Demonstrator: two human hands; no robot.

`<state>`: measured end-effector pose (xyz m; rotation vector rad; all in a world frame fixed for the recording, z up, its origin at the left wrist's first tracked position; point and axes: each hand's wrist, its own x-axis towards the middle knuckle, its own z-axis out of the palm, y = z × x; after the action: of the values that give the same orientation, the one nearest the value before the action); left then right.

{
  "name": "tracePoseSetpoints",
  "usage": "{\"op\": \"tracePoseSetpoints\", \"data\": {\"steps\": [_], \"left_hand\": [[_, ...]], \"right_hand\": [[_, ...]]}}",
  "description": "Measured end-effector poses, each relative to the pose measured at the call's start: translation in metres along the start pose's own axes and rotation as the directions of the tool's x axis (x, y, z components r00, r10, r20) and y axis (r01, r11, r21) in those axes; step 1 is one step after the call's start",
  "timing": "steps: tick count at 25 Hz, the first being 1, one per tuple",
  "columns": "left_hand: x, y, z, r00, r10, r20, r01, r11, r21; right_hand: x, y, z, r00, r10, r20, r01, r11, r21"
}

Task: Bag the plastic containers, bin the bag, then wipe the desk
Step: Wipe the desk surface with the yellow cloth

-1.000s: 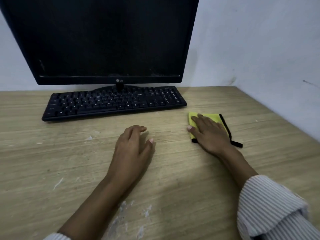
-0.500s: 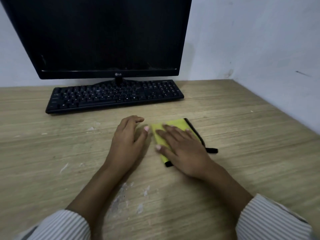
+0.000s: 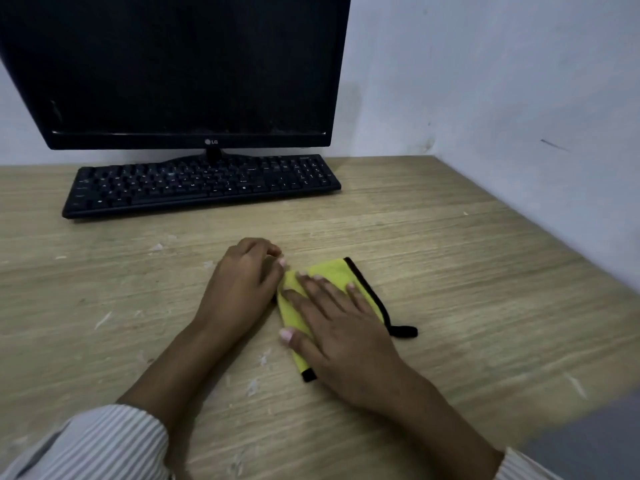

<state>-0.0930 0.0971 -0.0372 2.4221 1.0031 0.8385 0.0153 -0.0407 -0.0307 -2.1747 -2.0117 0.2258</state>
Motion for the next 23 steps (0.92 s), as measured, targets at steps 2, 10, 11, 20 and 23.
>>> {"op": "tracePoseSetpoints", "data": {"steps": [2, 10, 11, 20, 23], "left_hand": [[-0.010, 0.009, -0.003, 0.996, -0.089, -0.011, 0.089, 0.996, -0.016], [-0.049, 0.040, -0.014, 0.952, -0.289, 0.098, 0.271, 0.949, 0.161], [-0.048, 0.043, -0.013, 0.957, -0.273, 0.098, 0.264, 0.960, 0.092], [-0.021, 0.072, 0.001, 0.968, -0.246, 0.042, 0.237, 0.855, -0.462], [0.003, 0.079, 0.013, 0.956, -0.290, 0.033, 0.252, 0.764, -0.594]], "right_hand": [[-0.007, -0.001, -0.010, 0.999, -0.037, -0.029, 0.041, 0.987, 0.157], [-0.043, 0.053, -0.026, 0.865, 0.450, -0.222, -0.395, 0.884, 0.251], [-0.041, 0.052, -0.023, 0.874, 0.433, -0.222, -0.368, 0.886, 0.281], [-0.027, 0.055, -0.037, 0.855, 0.451, -0.257, -0.177, 0.719, 0.672], [-0.012, 0.078, -0.041, 0.813, 0.561, -0.155, -0.186, 0.503, 0.844]]}}
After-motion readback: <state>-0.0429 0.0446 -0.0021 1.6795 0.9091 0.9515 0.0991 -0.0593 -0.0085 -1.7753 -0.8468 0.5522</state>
